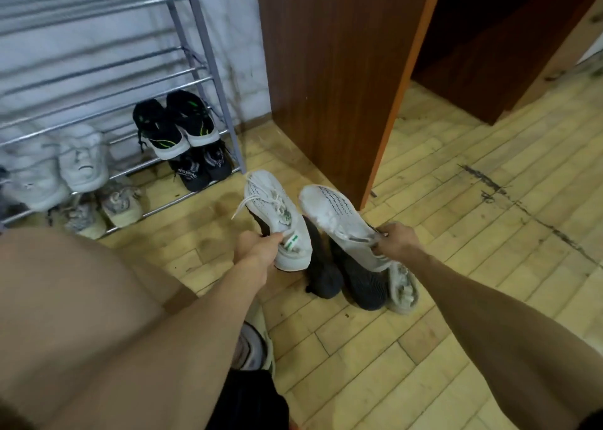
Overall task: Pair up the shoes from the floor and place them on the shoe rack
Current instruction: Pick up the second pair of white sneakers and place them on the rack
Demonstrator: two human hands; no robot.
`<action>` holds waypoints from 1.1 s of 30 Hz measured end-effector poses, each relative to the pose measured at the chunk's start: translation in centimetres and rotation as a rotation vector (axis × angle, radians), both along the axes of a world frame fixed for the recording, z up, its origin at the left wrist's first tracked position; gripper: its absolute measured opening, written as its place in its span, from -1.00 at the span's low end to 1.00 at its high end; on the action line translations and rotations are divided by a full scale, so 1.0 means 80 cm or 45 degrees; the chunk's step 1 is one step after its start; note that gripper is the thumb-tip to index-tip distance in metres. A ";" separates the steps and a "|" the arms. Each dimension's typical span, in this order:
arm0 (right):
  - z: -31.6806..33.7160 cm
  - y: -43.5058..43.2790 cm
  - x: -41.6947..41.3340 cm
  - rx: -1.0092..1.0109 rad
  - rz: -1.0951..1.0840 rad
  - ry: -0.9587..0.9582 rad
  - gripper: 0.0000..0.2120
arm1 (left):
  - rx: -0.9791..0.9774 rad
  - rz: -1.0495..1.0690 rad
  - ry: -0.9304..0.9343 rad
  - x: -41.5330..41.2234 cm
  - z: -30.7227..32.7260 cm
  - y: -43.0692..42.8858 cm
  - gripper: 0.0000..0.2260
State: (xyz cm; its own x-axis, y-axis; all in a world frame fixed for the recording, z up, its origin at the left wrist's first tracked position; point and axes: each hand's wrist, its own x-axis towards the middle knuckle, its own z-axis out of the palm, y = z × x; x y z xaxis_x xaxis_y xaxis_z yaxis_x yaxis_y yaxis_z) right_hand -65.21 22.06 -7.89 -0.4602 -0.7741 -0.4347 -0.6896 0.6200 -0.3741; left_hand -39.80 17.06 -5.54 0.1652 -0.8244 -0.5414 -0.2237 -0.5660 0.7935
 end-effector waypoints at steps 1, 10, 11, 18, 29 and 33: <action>0.006 -0.010 0.012 -0.027 0.045 -0.006 -0.72 | -0.014 0.020 0.028 0.006 0.010 -0.003 -0.82; 0.072 -0.131 0.114 -0.330 -0.073 -0.444 -0.75 | -0.192 0.097 -0.092 0.117 0.121 -0.067 -0.77; 0.080 -0.146 0.123 -0.367 -0.060 -0.466 -0.78 | -0.217 0.107 -0.093 0.130 0.134 -0.077 -0.77; 0.145 -0.261 0.184 -0.538 0.110 -0.621 -0.80 | -0.277 0.177 0.036 0.192 0.185 -0.172 -0.90; 0.188 -0.455 0.268 -0.584 0.092 -0.758 -0.88 | -0.299 0.282 0.204 0.238 0.186 -0.328 -0.93; 0.187 -0.506 0.293 -0.609 0.138 -0.684 -0.88 | -0.355 0.282 0.233 0.250 0.181 -0.387 -0.82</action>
State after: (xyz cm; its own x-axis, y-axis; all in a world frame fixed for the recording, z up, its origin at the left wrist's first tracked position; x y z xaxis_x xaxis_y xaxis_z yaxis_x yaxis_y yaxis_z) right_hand -41.74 -18.42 7.06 -0.1887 -0.9651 -0.1814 -0.3829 0.2424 -0.8914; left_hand -19.82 -13.91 8.90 0.2772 -0.8991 -0.3388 0.0387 -0.3419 0.9389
